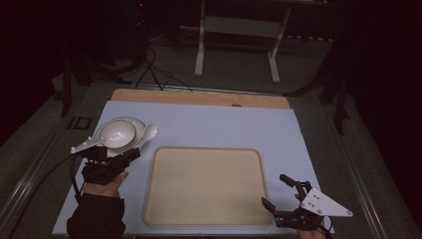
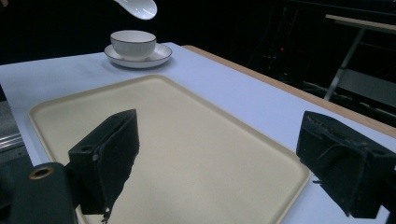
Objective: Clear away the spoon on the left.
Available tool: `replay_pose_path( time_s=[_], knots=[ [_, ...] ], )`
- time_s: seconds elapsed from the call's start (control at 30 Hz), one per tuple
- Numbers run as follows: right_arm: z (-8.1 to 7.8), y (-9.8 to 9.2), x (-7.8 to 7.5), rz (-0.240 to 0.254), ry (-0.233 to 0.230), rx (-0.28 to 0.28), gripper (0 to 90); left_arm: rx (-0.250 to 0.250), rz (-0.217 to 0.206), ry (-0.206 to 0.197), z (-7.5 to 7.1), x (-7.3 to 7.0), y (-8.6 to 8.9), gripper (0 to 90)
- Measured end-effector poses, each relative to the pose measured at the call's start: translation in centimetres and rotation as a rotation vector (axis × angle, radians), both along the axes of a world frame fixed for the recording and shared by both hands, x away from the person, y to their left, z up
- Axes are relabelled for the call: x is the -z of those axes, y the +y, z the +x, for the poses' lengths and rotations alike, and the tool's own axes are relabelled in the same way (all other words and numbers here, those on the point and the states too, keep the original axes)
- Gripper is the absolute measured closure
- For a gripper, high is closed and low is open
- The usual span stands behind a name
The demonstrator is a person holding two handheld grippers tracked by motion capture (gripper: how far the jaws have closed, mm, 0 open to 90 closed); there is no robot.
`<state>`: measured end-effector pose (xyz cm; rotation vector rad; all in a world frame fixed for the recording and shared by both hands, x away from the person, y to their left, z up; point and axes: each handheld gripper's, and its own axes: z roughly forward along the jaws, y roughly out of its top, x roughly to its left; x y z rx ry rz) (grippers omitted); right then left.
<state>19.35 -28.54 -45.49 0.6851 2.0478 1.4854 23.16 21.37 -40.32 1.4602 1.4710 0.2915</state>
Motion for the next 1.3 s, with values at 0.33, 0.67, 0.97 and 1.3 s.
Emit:
replay_pose_path(
  time_s=[0.33, 0.67, 0.97, 1.3],
  knots=[
    [0.0, 0.0, 0.0, 0.010, 0.004, 0.004, 13.2, 0.009, 0.008, -0.031, -0.8, 0.2, -1.9, 85.2],
    [-0.1, 0.0, -0.1, 0.006, -0.009, 0.012, 13.2, -0.009, -0.002, -0.061, -2.0, 1.0, -3.7, 85.3],
    [-0.1, 0.0, 0.0, 0.009, -0.004, 0.016, 13.3, -0.029, -0.037, -0.051, -1.8, 2.6, -5.0, 85.2],
    [-0.1, -0.2, -0.1, 0.026, -0.009, 0.025, 13.2, -0.047, -0.041, -0.067, -2.2, 4.5, -6.5, 85.2]
  ],
)
